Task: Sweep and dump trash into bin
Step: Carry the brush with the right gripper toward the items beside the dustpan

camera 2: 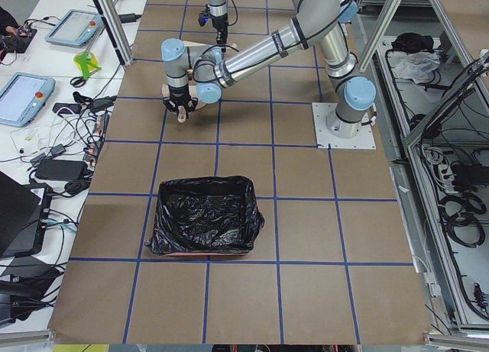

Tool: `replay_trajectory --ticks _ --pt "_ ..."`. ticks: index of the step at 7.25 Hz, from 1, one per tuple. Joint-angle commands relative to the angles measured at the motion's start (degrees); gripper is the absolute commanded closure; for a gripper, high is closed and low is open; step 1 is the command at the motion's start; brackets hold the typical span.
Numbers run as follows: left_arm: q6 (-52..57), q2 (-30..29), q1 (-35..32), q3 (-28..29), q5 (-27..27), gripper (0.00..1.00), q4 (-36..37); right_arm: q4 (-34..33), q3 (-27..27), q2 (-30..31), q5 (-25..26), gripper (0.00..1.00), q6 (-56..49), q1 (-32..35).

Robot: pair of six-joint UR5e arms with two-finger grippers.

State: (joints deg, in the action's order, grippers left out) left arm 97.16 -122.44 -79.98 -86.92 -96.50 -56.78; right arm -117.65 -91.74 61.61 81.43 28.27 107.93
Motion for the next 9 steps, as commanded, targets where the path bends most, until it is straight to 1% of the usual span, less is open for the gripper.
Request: replay_trajectory --ticks 1,2,4,5,6,8,9 --pt "0.0 0.0 0.0 0.0 0.0 0.9 0.0 -2.5 2.5 -3.2 -0.8 1.0 5.9 3.8" --pt "0.0 0.0 0.0 0.0 0.0 0.9 0.0 -5.0 3.8 -4.6 -3.0 1.0 10.1 5.2" --pt "0.0 -0.1 0.0 0.0 0.0 0.9 0.0 -5.2 8.9 -7.6 -3.5 1.0 14.3 7.6" --pt "0.0 -0.1 0.0 0.0 0.0 0.9 0.0 -5.3 11.3 -9.4 -4.4 1.0 16.4 9.5" --pt "0.0 -0.1 0.0 0.0 0.0 0.9 0.0 -5.5 13.1 -10.8 -6.6 1.0 18.3 10.4" --pt "0.0 0.0 0.0 0.0 0.1 0.9 0.0 -6.4 14.6 -11.9 -8.6 1.0 19.5 12.4" --pt "0.0 0.0 0.0 0.1 0.1 0.9 0.0 -6.6 14.7 -11.9 -8.7 1.0 20.3 13.3"
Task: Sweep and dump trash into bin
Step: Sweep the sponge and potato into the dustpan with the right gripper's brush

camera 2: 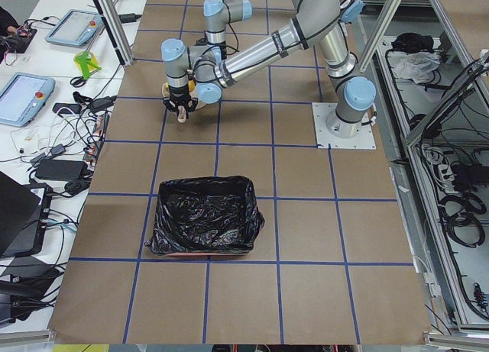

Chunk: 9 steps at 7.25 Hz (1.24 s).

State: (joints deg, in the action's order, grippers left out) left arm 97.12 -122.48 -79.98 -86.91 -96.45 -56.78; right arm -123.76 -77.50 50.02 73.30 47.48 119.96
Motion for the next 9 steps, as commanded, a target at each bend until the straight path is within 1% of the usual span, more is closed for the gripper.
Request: replay_trajectory --ticks 1,2,4,7,8,9 --pt "0.0 0.0 0.0 0.1 0.0 0.9 0.0 -0.5 1.1 -0.6 -0.6 1.0 1.8 2.9" --pt "0.0 0.0 0.0 0.1 0.0 0.9 0.0 -0.6 1.7 -0.6 -2.0 1.0 3.0 3.4" --pt "0.0 0.0 0.1 0.1 0.1 0.9 0.0 -0.6 2.6 -0.5 -2.4 1.0 2.6 3.4" --pt "0.2 0.3 0.4 0.1 0.6 0.91 0.0 1.0 1.9 0.8 -0.5 1.0 3.0 2.5" --pt "0.4 0.5 1.0 0.1 1.4 0.92 0.0 4.1 1.6 1.1 1.7 1.0 2.9 2.5" --pt "0.6 0.6 1.5 -0.3 2.4 0.92 0.0 6.3 1.4 2.2 2.6 1.0 3.1 2.3"
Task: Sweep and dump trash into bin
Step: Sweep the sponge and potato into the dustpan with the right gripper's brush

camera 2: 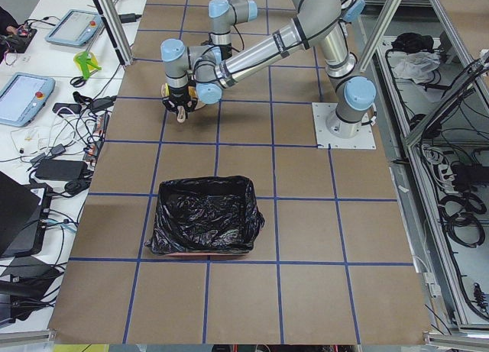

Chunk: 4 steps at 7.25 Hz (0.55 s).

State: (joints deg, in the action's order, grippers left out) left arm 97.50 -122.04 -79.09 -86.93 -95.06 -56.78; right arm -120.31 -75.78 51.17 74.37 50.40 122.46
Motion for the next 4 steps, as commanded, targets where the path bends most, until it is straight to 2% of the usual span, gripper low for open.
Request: replay_trajectory --ticks 1,3,4 --pt "0.2 0.3 0.8 -0.3 1.1 0.92 0.0 7.0 -0.3 2.7 2.0 1.0 0.1 -1.2" --pt "0.1 0.6 0.9 -0.4 1.8 0.93 0.0 16.7 -0.7 7.3 7.5 1.0 -4.0 -5.1" --pt "-0.5 1.3 2.3 -0.1 5.6 0.95 -0.9 18.8 -2.4 9.4 11.1 1.0 -8.9 -7.4"
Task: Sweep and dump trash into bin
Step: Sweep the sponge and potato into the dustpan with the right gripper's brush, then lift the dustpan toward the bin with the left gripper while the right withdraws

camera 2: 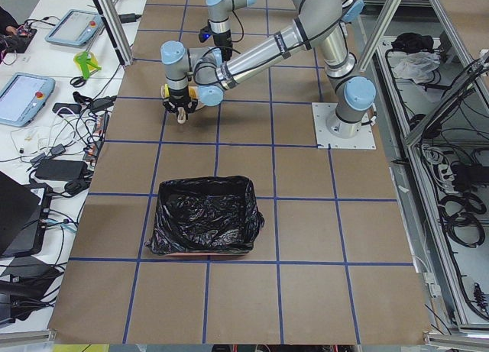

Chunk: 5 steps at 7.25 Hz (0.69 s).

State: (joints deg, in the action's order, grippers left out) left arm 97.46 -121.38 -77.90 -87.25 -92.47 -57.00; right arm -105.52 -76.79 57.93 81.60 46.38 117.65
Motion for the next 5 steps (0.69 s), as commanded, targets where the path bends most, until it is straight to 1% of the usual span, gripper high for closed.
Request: replay_trajectory --ticks 1,2,3,4,5 --pt "-0.4 1.0 5.0 0.5 5.4 0.98 -2.0 3.9 -5.1 5.9 4.4 1.0 -9.9 -6.2" --pt "-0.4 1.1 10.2 0.9 13.0 0.98 -4.8 3.2 -9.8 9.8 4.9 1.0 -17.7 -11.1" --pt "-0.2 0.4 13.9 4.2 14.2 0.98 -8.9 3.2 -14.3 14.4 5.5 1.0 -25.8 -16.3" --pt "0.4 0.0 15.6 10.4 14.1 0.98 -16.2 3.7 -18.4 18.0 8.5 1.0 -35.7 -22.1" --pt "0.8 -0.3 17.8 17.6 13.6 0.98 -24.5 4.2 -22.2 20.6 9.2 1.0 -41.7 -28.0"
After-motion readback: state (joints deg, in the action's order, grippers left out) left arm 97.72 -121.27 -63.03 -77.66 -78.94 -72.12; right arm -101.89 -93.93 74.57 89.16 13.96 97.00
